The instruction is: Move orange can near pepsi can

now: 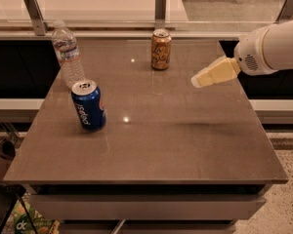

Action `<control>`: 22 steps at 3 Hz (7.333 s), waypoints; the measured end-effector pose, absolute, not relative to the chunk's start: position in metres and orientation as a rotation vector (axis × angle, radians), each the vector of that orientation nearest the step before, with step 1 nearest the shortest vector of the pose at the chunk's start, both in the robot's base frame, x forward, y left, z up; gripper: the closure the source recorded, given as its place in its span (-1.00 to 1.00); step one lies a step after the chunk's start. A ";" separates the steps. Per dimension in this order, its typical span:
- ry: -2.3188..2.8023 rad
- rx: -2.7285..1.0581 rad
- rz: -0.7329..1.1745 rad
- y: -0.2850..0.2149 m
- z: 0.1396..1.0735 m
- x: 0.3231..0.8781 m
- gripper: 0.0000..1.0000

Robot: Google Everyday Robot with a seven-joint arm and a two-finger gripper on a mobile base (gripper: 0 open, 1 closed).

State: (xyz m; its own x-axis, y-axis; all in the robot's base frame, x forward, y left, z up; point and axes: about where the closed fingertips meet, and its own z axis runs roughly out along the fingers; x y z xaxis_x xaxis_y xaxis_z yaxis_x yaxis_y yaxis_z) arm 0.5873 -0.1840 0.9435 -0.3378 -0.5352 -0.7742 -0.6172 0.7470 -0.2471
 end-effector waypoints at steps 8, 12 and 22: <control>1.685 -0.734 0.545 -0.063 0.905 0.759 -1.00; 1.673 -0.742 0.581 -0.046 0.891 0.765 0.71; 1.702 -0.781 0.680 -0.012 0.918 0.600 1.00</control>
Offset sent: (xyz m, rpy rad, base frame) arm 0.0981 0.0678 0.0019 0.1133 -0.0869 0.1132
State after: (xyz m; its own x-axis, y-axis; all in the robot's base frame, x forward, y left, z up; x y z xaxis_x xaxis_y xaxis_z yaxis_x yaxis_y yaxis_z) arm 0.6003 -0.0123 0.9181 -0.1924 -0.1605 -0.9681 -0.7832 0.6195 0.0529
